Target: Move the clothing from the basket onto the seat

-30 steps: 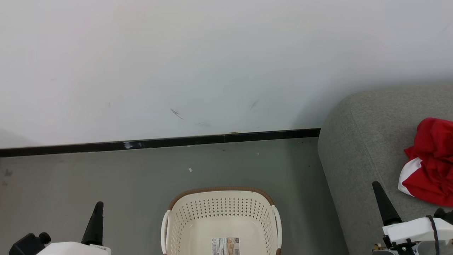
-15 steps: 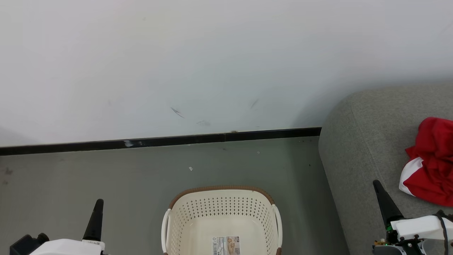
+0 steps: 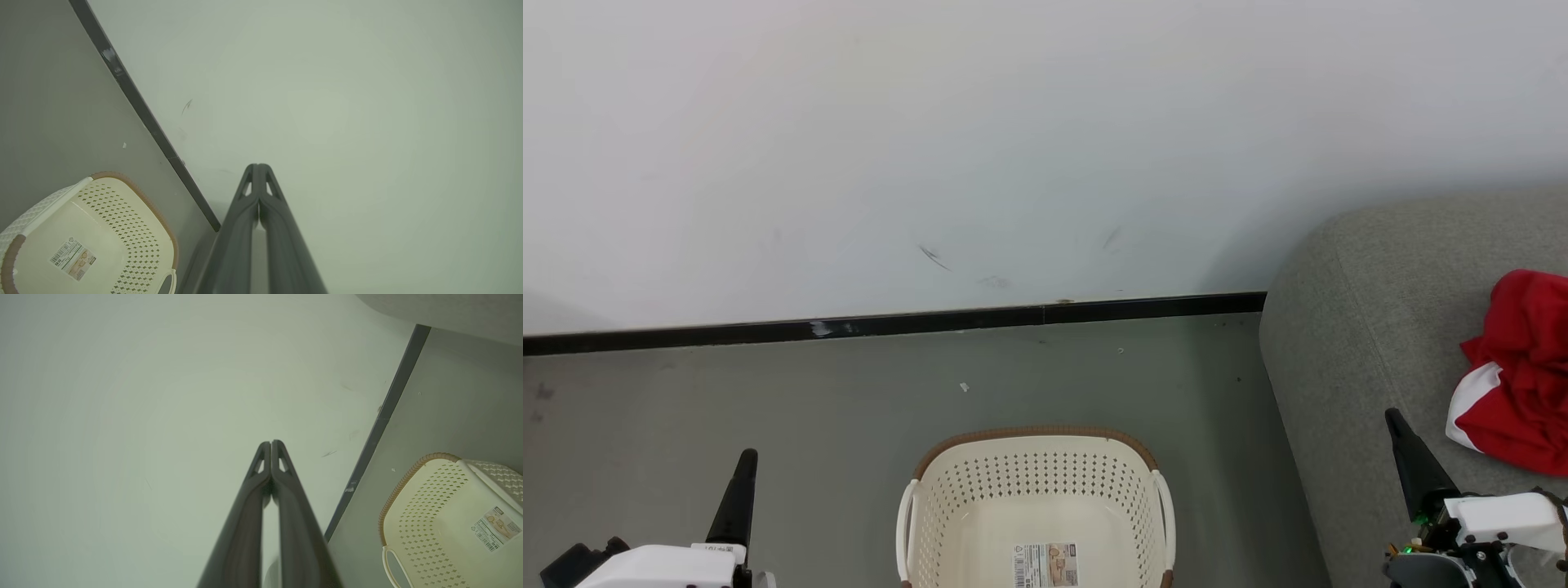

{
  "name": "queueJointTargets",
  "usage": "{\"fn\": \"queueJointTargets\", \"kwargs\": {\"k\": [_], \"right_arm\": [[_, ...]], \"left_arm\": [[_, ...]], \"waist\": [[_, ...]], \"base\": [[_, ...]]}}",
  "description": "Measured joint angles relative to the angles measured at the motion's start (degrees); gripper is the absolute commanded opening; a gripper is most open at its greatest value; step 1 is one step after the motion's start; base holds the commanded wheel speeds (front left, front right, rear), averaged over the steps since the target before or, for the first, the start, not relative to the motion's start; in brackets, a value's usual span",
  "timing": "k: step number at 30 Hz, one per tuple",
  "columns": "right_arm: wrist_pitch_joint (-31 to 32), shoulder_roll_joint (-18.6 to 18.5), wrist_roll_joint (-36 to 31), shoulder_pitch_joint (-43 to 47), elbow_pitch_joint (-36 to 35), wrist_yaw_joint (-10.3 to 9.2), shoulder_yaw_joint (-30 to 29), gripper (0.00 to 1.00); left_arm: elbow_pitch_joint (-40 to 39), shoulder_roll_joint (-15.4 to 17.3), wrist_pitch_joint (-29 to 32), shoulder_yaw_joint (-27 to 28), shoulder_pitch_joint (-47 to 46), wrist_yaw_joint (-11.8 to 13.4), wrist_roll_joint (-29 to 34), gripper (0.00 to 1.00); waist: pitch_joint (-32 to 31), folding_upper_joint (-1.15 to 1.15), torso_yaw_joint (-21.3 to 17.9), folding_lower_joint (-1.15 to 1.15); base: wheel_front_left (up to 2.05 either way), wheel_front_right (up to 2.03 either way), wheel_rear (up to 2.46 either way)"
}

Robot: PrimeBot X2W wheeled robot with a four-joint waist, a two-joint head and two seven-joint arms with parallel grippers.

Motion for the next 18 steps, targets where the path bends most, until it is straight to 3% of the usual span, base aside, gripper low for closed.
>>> {"fn": "queueJointTargets", "kwargs": {"k": [11, 18], "right_arm": [[2.1, 0.0, 7.9, -1.0, 0.7, 0.00, -0.7, 0.00], [2.3, 0.0, 8.1, -1.0, 0.8, 0.00, -0.8, 0.00]], "left_arm": [[0.6, -1.0, 2.3, 1.5, -1.2, -0.8, -6.7, 0.00], [0.8, -1.1, 2.3, 1.6, -1.3, -0.8, -6.8, 0.00]], "waist": [[0.1, 0.00, 0.1, 0.00], [0.1, 0.00, 0.1, -0.01]], "base": [[0.00, 0.00, 0.00], [0.00, 0.00, 0.00]]}}
